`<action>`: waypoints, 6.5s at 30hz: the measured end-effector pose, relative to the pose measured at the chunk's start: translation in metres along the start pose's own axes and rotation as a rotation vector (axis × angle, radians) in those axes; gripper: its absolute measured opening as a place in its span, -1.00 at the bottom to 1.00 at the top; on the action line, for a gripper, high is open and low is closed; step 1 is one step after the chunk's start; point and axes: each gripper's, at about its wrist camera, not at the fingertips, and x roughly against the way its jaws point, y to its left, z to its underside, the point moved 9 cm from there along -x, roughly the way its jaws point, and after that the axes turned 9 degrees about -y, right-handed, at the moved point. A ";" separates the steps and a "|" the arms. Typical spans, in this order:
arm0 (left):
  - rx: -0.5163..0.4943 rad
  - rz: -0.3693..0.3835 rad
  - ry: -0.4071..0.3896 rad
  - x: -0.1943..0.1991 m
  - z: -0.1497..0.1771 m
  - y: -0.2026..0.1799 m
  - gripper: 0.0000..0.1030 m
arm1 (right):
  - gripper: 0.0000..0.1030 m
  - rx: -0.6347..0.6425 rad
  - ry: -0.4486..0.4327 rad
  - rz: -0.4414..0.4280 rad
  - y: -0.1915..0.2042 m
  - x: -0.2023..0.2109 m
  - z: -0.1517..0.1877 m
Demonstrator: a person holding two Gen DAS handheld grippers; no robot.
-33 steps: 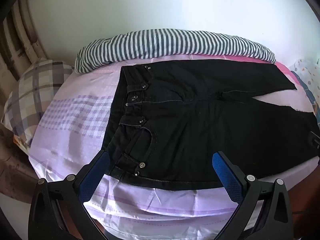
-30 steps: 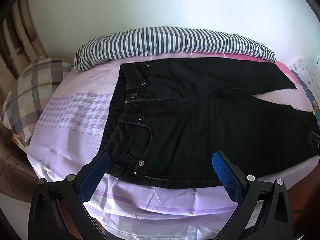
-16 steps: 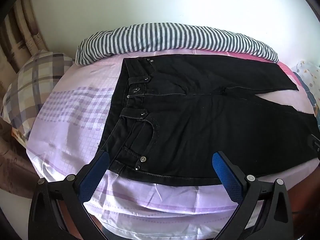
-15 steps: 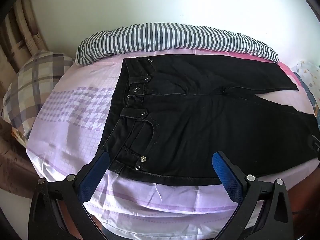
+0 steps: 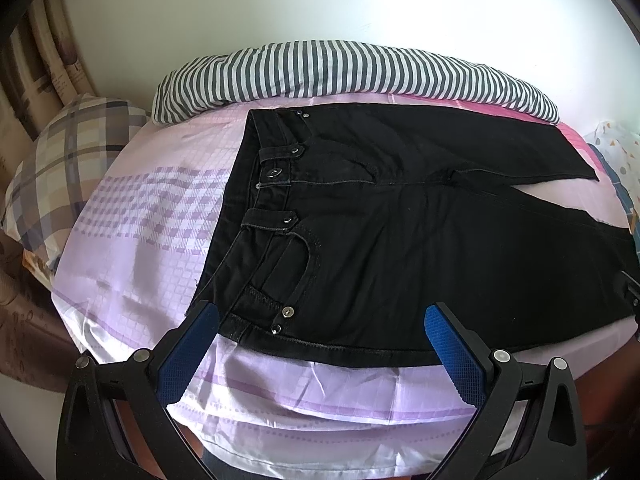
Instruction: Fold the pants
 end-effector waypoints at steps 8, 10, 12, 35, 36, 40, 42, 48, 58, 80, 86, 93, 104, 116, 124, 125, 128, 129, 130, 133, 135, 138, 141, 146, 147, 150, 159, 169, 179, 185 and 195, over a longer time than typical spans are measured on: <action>0.004 -0.005 0.006 -0.001 0.001 0.002 0.98 | 0.90 0.001 0.003 -0.003 0.001 -0.001 -0.001; 0.005 -0.003 0.006 -0.002 0.001 0.002 0.98 | 0.90 0.001 0.004 -0.005 0.001 -0.001 -0.001; 0.004 -0.007 0.005 -0.002 0.001 0.002 0.98 | 0.90 0.001 0.004 -0.005 0.001 -0.001 -0.001; 0.007 0.000 0.003 -0.003 -0.002 0.002 0.98 | 0.89 0.007 -0.010 -0.007 0.004 0.001 -0.003; 0.007 -0.002 0.005 -0.003 -0.002 0.001 0.98 | 0.89 0.005 -0.009 -0.007 0.004 0.001 -0.003; 0.005 -0.003 0.004 -0.003 -0.002 0.002 0.98 | 0.89 -0.001 -0.008 -0.008 0.003 0.002 -0.002; 0.004 -0.002 0.004 -0.003 -0.003 0.001 0.98 | 0.89 -0.002 -0.009 -0.008 0.002 0.002 -0.002; 0.002 -0.004 0.001 -0.004 -0.005 0.002 0.98 | 0.89 -0.005 -0.010 -0.009 0.002 0.001 -0.003; -0.008 -0.009 -0.014 -0.005 -0.010 0.002 0.98 | 0.89 -0.015 -0.010 -0.009 0.000 -0.002 -0.003; 0.164 0.168 -0.072 -0.056 -0.085 0.061 0.02 | 0.89 -0.021 -0.043 -0.068 0.002 -0.029 -0.029; 0.283 0.258 -0.058 -0.105 -0.134 0.099 -0.01 | 0.89 -0.029 -0.017 -0.101 0.013 -0.054 -0.043; 0.399 0.392 0.031 -0.175 -0.166 0.120 -0.01 | 0.89 -0.028 -0.016 -0.133 0.031 -0.083 -0.068; 0.571 0.480 0.170 -0.257 -0.161 0.137 -0.32 | 0.89 0.009 0.024 -0.166 0.071 -0.134 -0.088; 0.597 0.575 0.178 -0.292 -0.168 0.133 -0.32 | 0.89 0.082 0.040 -0.190 0.107 -0.165 -0.097; 0.626 0.600 0.142 -0.297 -0.169 0.134 -0.47 | 0.89 0.161 0.038 -0.284 0.124 -0.189 -0.121; 0.609 0.588 0.128 -0.294 -0.169 0.134 -0.77 | 0.89 0.181 0.043 -0.302 0.125 -0.194 -0.124; 0.577 0.568 0.068 -0.283 -0.173 0.131 -0.86 | 0.87 0.243 0.059 -0.336 0.127 -0.206 -0.134; 0.575 0.561 0.041 -0.277 -0.175 0.130 -0.87 | 0.87 0.255 0.061 -0.345 0.126 -0.210 -0.138; 0.570 0.552 0.025 -0.273 -0.178 0.128 -0.87 | 0.87 0.263 0.065 -0.354 0.124 -0.213 -0.141; 0.567 0.551 -0.027 -0.255 -0.184 0.126 -0.87 | 0.87 0.314 0.096 -0.426 0.124 -0.226 -0.152; 0.558 0.563 -0.067 -0.240 -0.189 0.125 -0.87 | 0.87 0.394 0.120 -0.479 0.125 -0.237 -0.162; 0.540 0.572 -0.120 -0.213 -0.194 0.125 -0.88 | 0.87 0.513 0.178 -0.597 0.131 -0.249 -0.175; 0.547 0.580 -0.154 -0.193 -0.194 0.127 -0.87 | 0.87 0.629 0.223 -0.625 0.134 -0.269 -0.193; 0.518 0.563 -0.187 -0.171 -0.193 0.127 -0.87 | 0.53 0.721 0.316 -0.737 0.146 -0.295 -0.212; 0.514 0.560 -0.189 -0.167 -0.194 0.127 -0.87 | 0.49 0.747 0.343 -0.759 0.148 -0.300 -0.212; 0.498 0.546 -0.191 -0.165 -0.195 0.120 -0.88 | 0.38 0.810 0.420 -0.805 0.151 -0.318 -0.213; 0.443 0.523 -0.220 -0.152 -0.196 0.110 -0.87 | 0.00 0.851 0.608 -0.939 0.146 -0.348 -0.198; 0.440 0.517 -0.226 -0.146 -0.196 0.111 -0.88 | -0.70 0.861 0.634 -0.840 0.102 -0.352 -0.197; 0.362 0.445 -0.233 -0.146 -0.193 0.111 -0.87 | -0.87 0.856 0.271 -0.502 0.074 -0.281 -0.210; 0.294 0.438 -0.228 -0.125 -0.186 0.110 -0.87 | -0.90 0.780 0.178 -0.310 0.056 -0.215 -0.186; 0.195 0.443 -0.210 -0.070 -0.136 0.105 -0.86 | -0.91 0.631 0.102 -0.228 0.023 -0.129 -0.115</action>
